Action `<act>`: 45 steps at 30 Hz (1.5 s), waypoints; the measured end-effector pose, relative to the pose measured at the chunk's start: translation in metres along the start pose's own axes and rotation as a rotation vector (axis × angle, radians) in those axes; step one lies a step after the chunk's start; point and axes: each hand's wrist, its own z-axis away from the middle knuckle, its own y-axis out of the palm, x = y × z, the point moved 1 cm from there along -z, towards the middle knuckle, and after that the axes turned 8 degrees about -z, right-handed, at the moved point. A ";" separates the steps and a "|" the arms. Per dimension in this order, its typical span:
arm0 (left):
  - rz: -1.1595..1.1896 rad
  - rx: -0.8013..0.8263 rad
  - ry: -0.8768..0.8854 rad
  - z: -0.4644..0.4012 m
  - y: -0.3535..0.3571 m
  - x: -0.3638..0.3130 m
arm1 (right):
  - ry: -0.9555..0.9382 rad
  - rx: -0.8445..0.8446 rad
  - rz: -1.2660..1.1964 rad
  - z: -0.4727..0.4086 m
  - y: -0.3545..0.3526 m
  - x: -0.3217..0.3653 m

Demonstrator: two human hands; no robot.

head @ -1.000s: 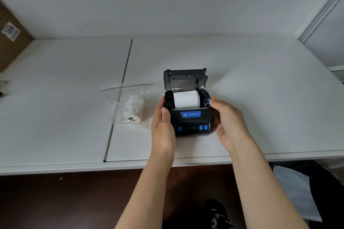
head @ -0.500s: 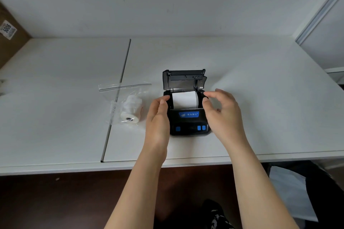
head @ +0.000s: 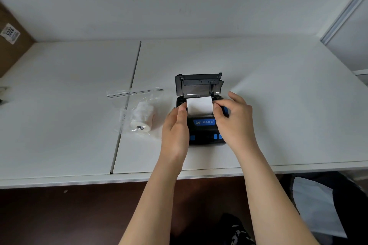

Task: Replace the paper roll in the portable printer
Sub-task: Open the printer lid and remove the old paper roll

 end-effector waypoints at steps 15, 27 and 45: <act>-0.034 -0.025 0.114 0.003 -0.004 -0.004 | 0.250 0.001 -0.478 -0.002 -0.011 0.010; -0.008 -0.089 0.441 0.057 0.012 -0.029 | 0.283 -0.041 -0.985 0.042 -0.081 0.039; 0.002 0.584 -0.200 0.149 0.165 -0.009 | 0.586 -0.393 -0.767 0.117 -0.252 -0.070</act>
